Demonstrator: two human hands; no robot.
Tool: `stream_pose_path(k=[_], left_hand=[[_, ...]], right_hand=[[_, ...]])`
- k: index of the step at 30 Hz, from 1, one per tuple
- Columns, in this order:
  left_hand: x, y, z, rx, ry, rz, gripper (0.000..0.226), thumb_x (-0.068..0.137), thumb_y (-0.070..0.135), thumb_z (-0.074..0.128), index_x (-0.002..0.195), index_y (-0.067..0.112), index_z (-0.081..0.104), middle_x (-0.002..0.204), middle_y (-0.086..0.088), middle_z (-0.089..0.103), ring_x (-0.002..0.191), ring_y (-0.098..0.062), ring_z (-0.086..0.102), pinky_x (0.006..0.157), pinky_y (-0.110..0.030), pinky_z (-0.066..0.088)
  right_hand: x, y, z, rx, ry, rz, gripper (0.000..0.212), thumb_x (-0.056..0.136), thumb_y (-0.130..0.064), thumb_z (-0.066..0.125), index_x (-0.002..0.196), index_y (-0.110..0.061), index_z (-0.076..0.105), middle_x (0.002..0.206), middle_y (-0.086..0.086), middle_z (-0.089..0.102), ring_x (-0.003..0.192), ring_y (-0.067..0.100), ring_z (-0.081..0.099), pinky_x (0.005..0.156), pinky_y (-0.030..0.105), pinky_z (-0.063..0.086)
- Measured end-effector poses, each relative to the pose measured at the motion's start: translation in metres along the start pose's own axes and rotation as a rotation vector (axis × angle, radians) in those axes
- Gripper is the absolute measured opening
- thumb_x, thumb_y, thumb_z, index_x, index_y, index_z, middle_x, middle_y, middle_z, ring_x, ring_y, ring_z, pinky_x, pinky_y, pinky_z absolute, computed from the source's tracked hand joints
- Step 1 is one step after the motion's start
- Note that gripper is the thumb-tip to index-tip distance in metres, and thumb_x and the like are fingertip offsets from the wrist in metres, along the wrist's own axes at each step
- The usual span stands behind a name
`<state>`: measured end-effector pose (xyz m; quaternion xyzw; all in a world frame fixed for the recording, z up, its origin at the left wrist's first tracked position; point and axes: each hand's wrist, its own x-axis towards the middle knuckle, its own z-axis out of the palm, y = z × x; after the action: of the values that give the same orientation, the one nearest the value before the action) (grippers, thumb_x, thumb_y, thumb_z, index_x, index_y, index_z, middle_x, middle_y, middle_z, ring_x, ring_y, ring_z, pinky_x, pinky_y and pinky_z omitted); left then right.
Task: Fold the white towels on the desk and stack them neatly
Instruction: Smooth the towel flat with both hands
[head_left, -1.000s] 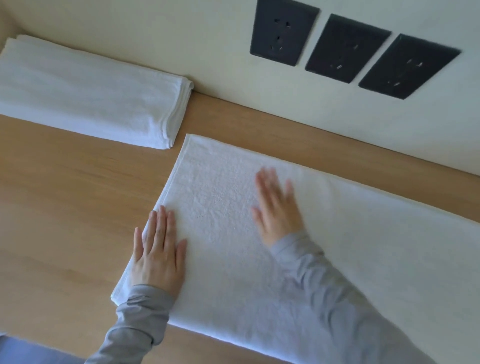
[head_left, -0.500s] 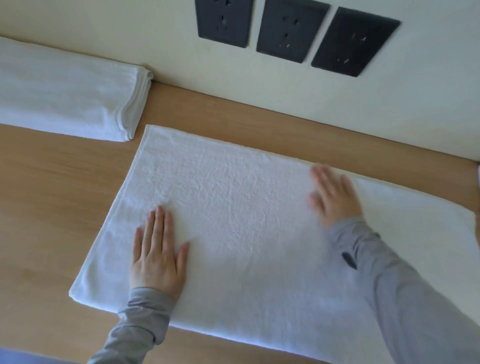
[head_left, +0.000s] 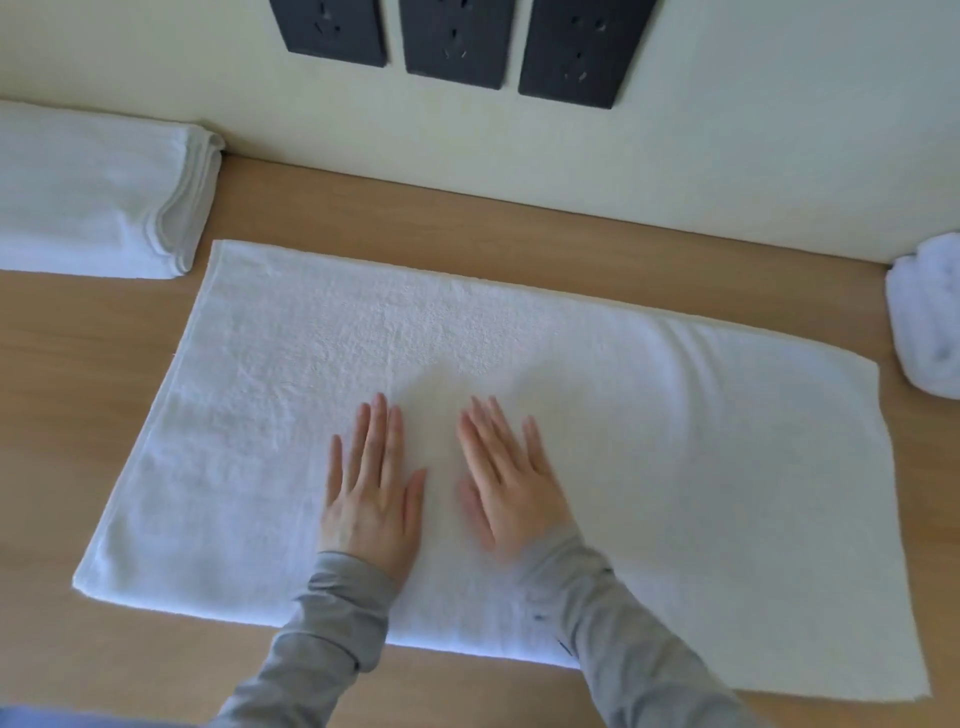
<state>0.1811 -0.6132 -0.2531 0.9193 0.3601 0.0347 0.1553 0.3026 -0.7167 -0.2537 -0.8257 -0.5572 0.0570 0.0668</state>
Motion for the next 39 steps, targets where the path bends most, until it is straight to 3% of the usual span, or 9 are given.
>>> stream_pose_path(k=[7,12,16,20,23,27,30,34,39], left_hand=[[-0.004,0.016,0.022,0.113,-0.069,0.046,0.066,0.096,0.046,0.011,0.145,0.006,0.029,0.152,-0.01,0.027,0.141,-0.023,0.023,0.116,-0.044,0.012],[-0.004,0.016,0.029,0.142,-0.052,0.034,0.064,0.095,0.047,0.015,0.148,0.01,0.022,0.155,-0.007,0.022,0.143,-0.017,0.016,0.118,-0.042,0.008],[-0.004,0.018,0.03,0.141,-0.043,0.031,0.065,0.095,0.048,0.013,0.148,0.011,0.022,0.155,-0.006,0.022,0.143,-0.018,0.017,0.117,-0.043,0.01],[0.001,0.019,0.031,0.137,-0.04,0.033,0.066,0.095,0.049,0.014,0.148,0.011,0.022,0.155,-0.006,0.022,0.143,-0.019,0.018,0.117,-0.045,0.012],[0.003,0.021,0.03,0.141,-0.036,0.031,0.066,0.094,0.049,0.015,0.148,0.012,0.022,0.155,-0.006,0.021,0.143,-0.019,0.018,0.117,-0.045,0.012],[0.003,0.019,0.028,0.145,-0.033,0.031,0.065,0.092,0.045,0.023,0.148,0.011,0.022,0.155,-0.006,0.021,0.143,-0.019,0.018,0.117,-0.046,0.013],[0.0,0.021,0.029,0.15,-0.031,0.027,0.065,0.092,0.044,0.024,0.148,0.011,0.023,0.155,-0.006,0.022,0.143,-0.019,0.019,0.116,-0.046,0.014],[-0.001,0.02,0.028,0.15,-0.015,0.016,0.065,0.093,0.046,0.021,0.148,0.012,0.022,0.155,-0.005,0.021,0.144,-0.019,0.017,0.117,-0.045,0.012],[-0.006,0.024,0.028,0.125,-0.011,0.012,0.065,0.092,0.045,0.022,0.148,0.012,0.021,0.155,-0.006,0.021,0.143,-0.019,0.017,0.117,-0.045,0.011]], right_hand=[[-0.06,0.087,-0.001,-0.138,-0.168,-0.179,0.059,0.093,-0.043,0.032,0.144,-0.014,0.033,0.151,0.003,0.032,0.14,0.023,0.029,0.11,0.047,0.022],[-0.058,0.231,-0.028,-0.133,-0.145,0.341,0.064,0.092,-0.048,0.012,0.15,-0.019,0.008,0.157,-0.004,0.005,0.145,0.013,0.002,0.118,0.039,0.003],[-0.055,0.298,-0.038,-0.067,-0.15,0.707,0.064,0.094,-0.046,0.009,0.15,-0.016,0.006,0.159,-0.001,0.001,0.146,0.014,-0.001,0.119,0.044,0.001],[-0.028,0.274,-0.041,-0.046,-0.035,0.824,0.057,0.1,-0.033,0.019,0.149,-0.004,0.011,0.158,0.01,0.0,0.146,0.024,-0.001,0.117,0.048,-0.001],[-0.007,0.184,-0.036,0.047,0.121,0.555,0.059,0.096,-0.032,0.024,0.146,-0.001,0.02,0.156,0.017,0.012,0.145,0.032,0.008,0.117,0.05,0.0],[-0.02,0.041,-0.008,0.079,0.013,0.093,0.058,0.094,-0.034,0.026,0.144,-0.005,0.03,0.154,0.011,0.024,0.143,0.027,0.019,0.114,0.054,0.014],[-0.065,0.022,0.008,0.039,-0.066,-0.012,0.055,0.095,-0.036,0.032,0.142,-0.01,0.037,0.154,0.004,0.027,0.143,0.02,0.02,0.112,0.053,0.026],[-0.122,0.099,0.002,-0.011,-0.064,0.168,0.057,0.094,-0.037,0.033,0.145,-0.013,0.031,0.154,0.002,0.026,0.143,0.021,0.022,0.112,0.052,0.018],[-0.192,0.21,-0.022,-0.008,-0.083,0.661,0.065,0.092,-0.042,0.019,0.148,-0.01,0.017,0.156,0.004,0.014,0.144,0.02,0.014,0.115,0.051,0.015]])
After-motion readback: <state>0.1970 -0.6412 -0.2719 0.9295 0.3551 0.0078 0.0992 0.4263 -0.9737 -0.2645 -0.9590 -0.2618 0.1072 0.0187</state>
